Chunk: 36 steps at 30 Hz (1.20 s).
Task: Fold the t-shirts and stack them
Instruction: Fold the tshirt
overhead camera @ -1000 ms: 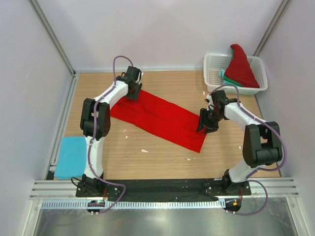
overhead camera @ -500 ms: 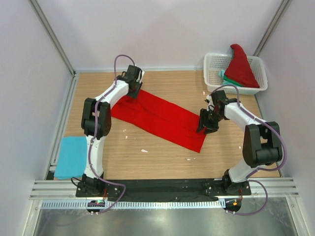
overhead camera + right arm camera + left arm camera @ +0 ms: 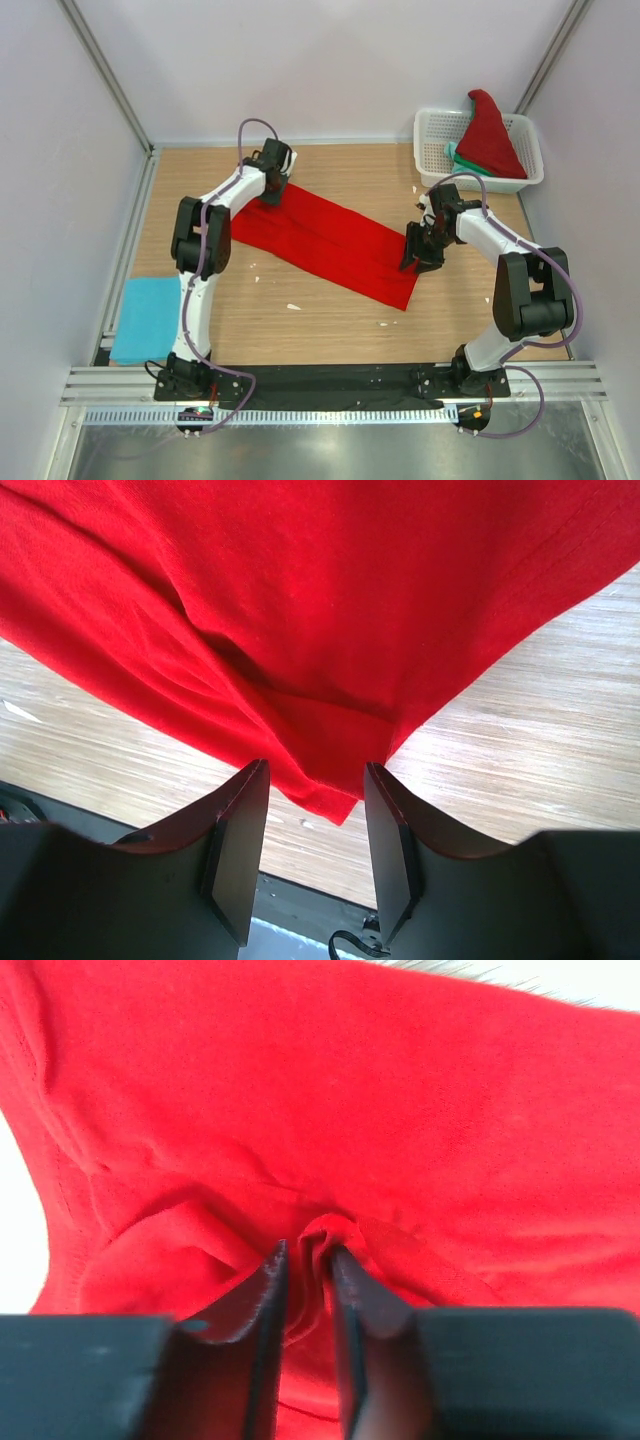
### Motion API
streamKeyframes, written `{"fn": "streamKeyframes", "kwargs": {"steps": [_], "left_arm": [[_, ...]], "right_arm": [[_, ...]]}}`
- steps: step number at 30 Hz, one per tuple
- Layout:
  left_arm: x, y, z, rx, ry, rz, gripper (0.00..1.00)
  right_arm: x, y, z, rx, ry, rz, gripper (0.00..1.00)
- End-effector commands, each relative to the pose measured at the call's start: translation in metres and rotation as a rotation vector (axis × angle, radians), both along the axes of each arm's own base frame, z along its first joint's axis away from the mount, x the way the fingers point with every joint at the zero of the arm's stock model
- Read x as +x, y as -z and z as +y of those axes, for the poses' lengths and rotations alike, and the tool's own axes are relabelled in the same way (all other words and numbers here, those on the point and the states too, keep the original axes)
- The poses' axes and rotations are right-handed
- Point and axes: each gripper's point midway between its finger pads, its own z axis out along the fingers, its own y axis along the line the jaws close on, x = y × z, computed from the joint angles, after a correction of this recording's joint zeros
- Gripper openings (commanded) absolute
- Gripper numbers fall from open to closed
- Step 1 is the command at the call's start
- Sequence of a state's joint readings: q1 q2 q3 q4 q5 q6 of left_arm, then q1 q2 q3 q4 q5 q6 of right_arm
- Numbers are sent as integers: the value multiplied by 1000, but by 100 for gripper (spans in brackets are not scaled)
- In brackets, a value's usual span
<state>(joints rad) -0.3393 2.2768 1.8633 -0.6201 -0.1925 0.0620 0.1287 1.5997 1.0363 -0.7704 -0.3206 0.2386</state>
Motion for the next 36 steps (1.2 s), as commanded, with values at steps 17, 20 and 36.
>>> {"fn": "streamKeyframes", "kwargs": {"steps": [17, 20, 36], "left_arm": [[21, -107, 4, -44, -85, -258, 0], [20, -113, 8, -27, -86, -271, 0], [21, -116, 4, -45, -69, -272, 0]], "right_arm": [[6, -6, -10, -57, -24, -56, 36], [4, -6, -9, -49, -35, -59, 39], [1, 3, -2, -30, -76, -61, 42]]}}
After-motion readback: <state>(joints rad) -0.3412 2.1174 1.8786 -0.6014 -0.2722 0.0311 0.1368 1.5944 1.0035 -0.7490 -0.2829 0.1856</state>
